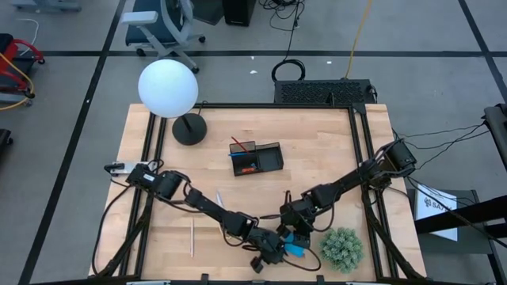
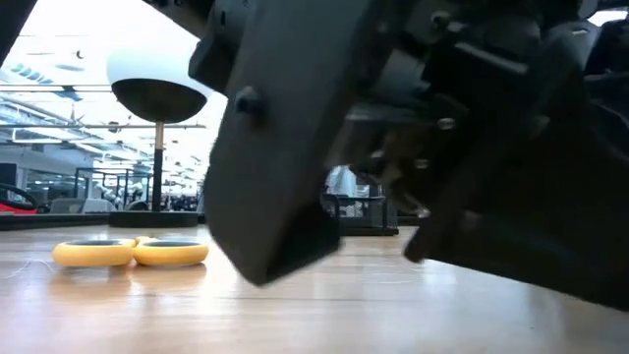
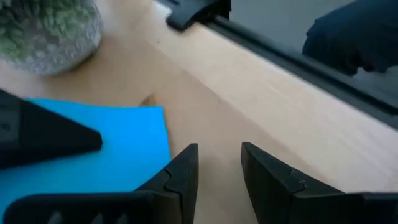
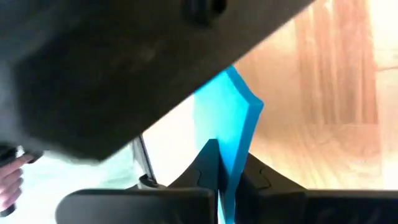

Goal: Pick and place office supplies into organizer
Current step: Put the blue notepad into the desk organizer

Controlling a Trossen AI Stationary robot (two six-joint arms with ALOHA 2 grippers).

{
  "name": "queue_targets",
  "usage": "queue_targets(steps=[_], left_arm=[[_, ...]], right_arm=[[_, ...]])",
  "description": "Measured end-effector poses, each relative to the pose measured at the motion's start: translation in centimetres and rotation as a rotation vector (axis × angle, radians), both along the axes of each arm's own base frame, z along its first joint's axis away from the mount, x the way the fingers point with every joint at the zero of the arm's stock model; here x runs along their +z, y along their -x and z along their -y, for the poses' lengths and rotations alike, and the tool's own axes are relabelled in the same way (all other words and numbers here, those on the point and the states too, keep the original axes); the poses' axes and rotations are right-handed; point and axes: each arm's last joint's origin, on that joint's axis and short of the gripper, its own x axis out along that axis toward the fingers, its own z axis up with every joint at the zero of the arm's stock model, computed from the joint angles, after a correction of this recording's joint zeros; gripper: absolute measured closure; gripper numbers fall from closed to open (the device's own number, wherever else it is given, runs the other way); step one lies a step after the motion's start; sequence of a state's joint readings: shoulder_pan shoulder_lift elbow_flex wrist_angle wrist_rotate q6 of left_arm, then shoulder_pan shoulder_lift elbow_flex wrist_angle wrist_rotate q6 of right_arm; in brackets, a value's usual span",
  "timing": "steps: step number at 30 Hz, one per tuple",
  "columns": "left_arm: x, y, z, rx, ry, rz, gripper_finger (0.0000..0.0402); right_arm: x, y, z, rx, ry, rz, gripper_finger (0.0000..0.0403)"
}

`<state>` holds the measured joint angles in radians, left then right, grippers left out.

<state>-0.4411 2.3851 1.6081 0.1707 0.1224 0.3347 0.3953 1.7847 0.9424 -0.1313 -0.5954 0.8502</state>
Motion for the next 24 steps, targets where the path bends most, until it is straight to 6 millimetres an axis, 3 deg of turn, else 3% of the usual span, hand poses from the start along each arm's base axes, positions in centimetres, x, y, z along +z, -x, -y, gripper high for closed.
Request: queue_targets(steps=[6, 16, 24], left_arm=[[1.7, 0.8, -0.1, 0.044, -0.111, -0.018, 0.0277], [4.1, 2.2, -0.3, 0.115, -0.302, -0.041, 0.0277], [4.2, 3.2, -0.5, 0.152, -0.405, -0.109, 0.0277]], right_arm=[[0.4, -0.4, 0.9, -0.006, -0.032, 0.014, 0.0398], [3.0, -0.9, 3.2, -0.031, -0.044, 0.135, 0.0399], [5.6, 0.0, 5.1, -0.050, -0.051, 0.174, 0.0399]])
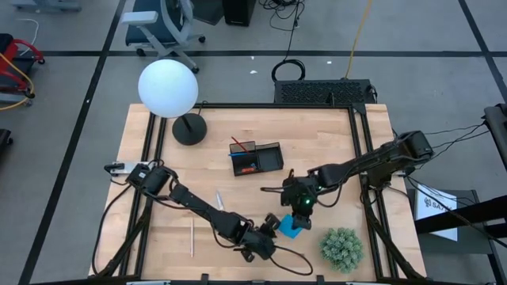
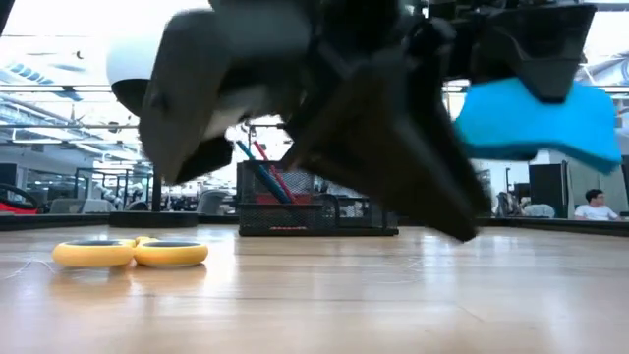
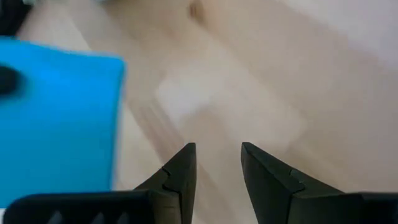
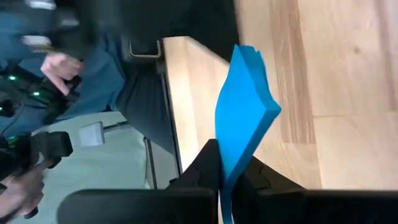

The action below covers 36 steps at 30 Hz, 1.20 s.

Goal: Pick and place office supplies into organizer
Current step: Put the blue notepad into the desk organizer

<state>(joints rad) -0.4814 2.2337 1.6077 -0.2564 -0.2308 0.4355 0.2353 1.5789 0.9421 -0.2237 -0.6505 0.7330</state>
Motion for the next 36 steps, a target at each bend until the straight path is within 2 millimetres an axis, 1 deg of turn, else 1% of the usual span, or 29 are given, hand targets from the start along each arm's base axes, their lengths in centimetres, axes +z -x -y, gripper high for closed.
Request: queue_targets(steps=[5, 11, 15, 21, 24, 26, 28, 30, 33, 36], left_arm=[[-0.4, 0.8, 0.0, 0.041, -0.099, -0.041, 0.0277], [-0.3, 1.6, 0.3, 0.067, -0.152, -0.071, 0.0277], [0.7, 2.1, 0.3, 0.088, -0.175, -0.066, 0.0277], [3.2, 2.9, -0.4, 0.115, -0.179, -0.043, 0.0277], [4.6, 3.5, -1.4, 0.131, -0.170, -0.007, 0.0277], [5.5, 4.6, -2.7, 0.152, -0.172, -0.005, 0.0277], [6.6, 5.6, -4.1, 0.188, -0.144, 0.038, 0.0277], [7.5, 7.2, -5.8, 0.232, -0.136, 0.060, 0.0277], [9.3, 9.7, -8.1, 0.289, -0.067, 0.156, 0.0277], [11.0, 12.5, -9.7, 0.334, -0.008, 0.281, 0.0277]], right_arm=[[1.2, 0.5, 1.3, -0.063, 0.060, 0.018, 0.0399], [1.5, 0.7, 2.9, -0.117, 0.103, 0.014, 0.0399], [1.4, 0.7, 4.0, -0.156, 0.113, -0.012, 0.0399], [1.3, 0.5, 5.8, -0.223, 0.136, -0.013, 0.0399], [1.3, 0.5, 6.9, -0.262, 0.177, -0.005, 0.0399], [1.3, 0.5, 7.7, -0.291, 0.193, 0.000, 0.0399], [1.6, 0.5, 8.5, -0.316, 0.215, 0.022, 0.0399], [1.9, 0.5, 9.3, -0.346, 0.239, 0.053, 0.0399], [2.6, 0.7, 10.4, -0.397, 0.282, 0.104, 0.0399], [3.9, 0.7, 11.6, -0.464, 0.334, 0.192, 0.0399]])
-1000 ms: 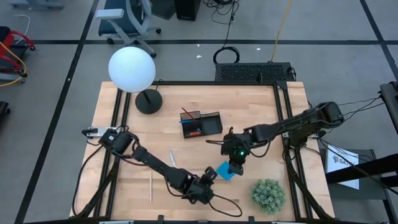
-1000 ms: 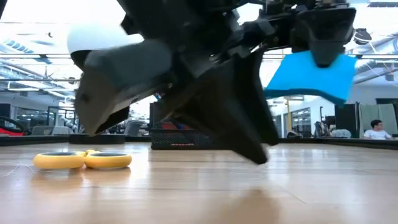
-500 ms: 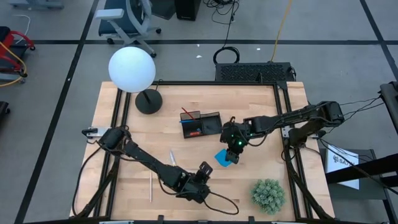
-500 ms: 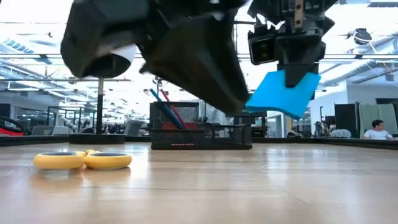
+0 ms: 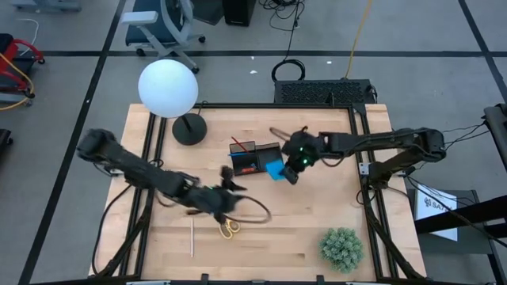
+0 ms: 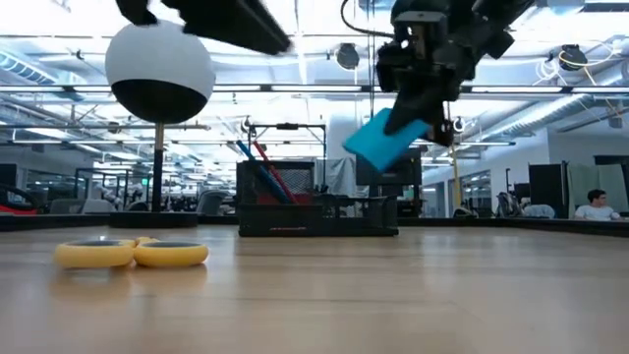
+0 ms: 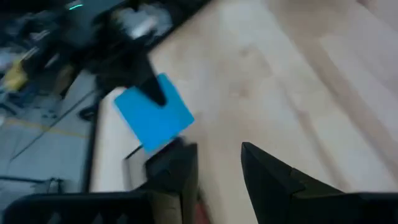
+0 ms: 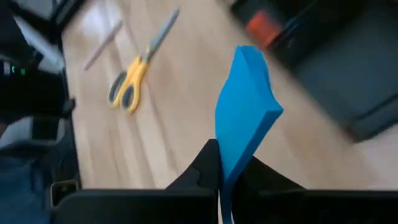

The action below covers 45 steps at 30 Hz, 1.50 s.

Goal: Pick and place office supplies into organizer
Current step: Put the blue notepad into the desk organizer

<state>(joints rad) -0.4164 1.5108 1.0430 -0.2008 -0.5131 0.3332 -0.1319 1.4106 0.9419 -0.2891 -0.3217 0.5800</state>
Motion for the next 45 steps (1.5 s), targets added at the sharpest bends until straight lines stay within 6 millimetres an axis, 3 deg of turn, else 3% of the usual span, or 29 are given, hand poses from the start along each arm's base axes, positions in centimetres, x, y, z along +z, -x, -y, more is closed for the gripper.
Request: queue_targets(steps=[6, 10, 18, 24, 32, 35, 45], left_arm=[[2.6, 5.2, -2.0, 0.035, 0.065, 0.215, 0.0277], [3.0, 7.6, -2.6, 0.035, 0.083, 0.277, 0.0277], [1.7, 10.6, -3.7, 0.084, 0.070, 0.325, 0.0277], [1.8, 11.1, -3.9, 0.050, 0.086, 0.402, 0.0277], [2.5, 11.1, -4.2, 0.009, 0.018, 0.435, 0.0277], [2.6, 10.8, -4.8, 0.023, 0.009, 0.444, 0.0277], [3.2, 9.4, -8.3, -0.025, 0.227, 0.509, 0.0277]], right_arm=[[2.7, 0.1, 2.2, -0.133, 0.097, 0.203, 0.0399], [2.6, 0.2, 3.3, -0.195, 0.094, 0.360, 0.0399], [-1.9, 3.0, 4.6, -0.293, -0.060, 0.555, 0.0399], [-3.8, 4.8, 5.3, -0.330, -0.114, 0.586, 0.0399], [-4.6, 4.6, 5.9, -0.366, -0.094, 0.561, 0.0399], [-5.0, 4.1, 6.1, -0.365, -0.098, 0.583, 0.0399], [-7.2, 3.4, 6.3, -0.359, -0.135, 0.522, 0.0399]])
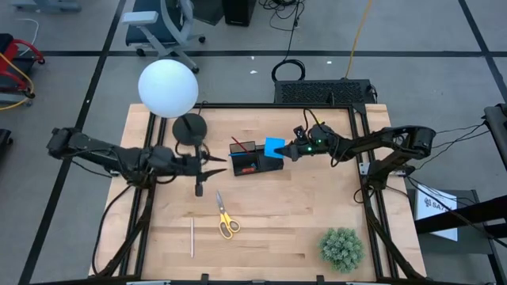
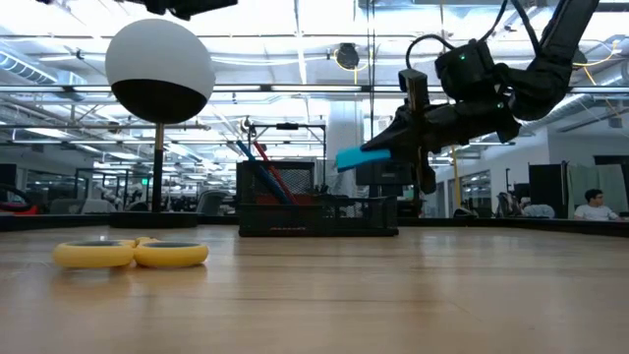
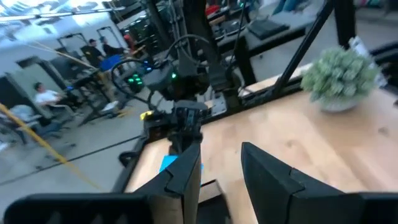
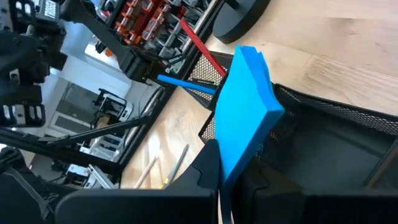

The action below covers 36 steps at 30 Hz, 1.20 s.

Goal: Pick and place office supplies into organizer
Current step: Put the blue notepad into the desk organizer

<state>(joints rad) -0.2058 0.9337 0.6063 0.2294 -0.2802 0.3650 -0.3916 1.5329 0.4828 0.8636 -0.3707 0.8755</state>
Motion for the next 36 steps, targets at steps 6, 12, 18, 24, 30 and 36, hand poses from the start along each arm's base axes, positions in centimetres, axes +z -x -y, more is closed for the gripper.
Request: queue_targets(steps=[6, 12, 18, 24, 30, 36], left_arm=[[-0.8, -0.2, -2.7, -0.086, 0.115, 0.083, 0.0277], [-1.9, 0.2, -5.1, -0.125, 0.218, 0.145, 0.0277], [-1.9, 0.4, -6.1, -0.146, 0.240, 0.154, 0.0277], [-2.0, 0.4, -6.3, -0.136, 0.236, 0.146, 0.0277], [-2.1, 0.4, -6.3, -0.134, 0.226, 0.139, 0.0277], [-2.2, 0.4, -6.5, -0.101, 0.222, 0.128, 0.0277]], right_arm=[[0.0, 0.0, 0.0, 0.001, 0.002, 0.000, 0.0399], [0.0, 0.0, 0.0, 0.001, -0.003, -0.001, 0.0399], [-0.1, 0.0, 0.0, 0.000, -0.004, -0.005, 0.0399], [-0.4, -0.2, -0.6, -0.014, 0.008, -0.034, 0.0399], [-0.5, -0.3, -1.0, -0.005, 0.025, -0.045, 0.0399], [-0.5, -0.3, -1.0, -0.024, 0.056, -0.056, 0.0399]])
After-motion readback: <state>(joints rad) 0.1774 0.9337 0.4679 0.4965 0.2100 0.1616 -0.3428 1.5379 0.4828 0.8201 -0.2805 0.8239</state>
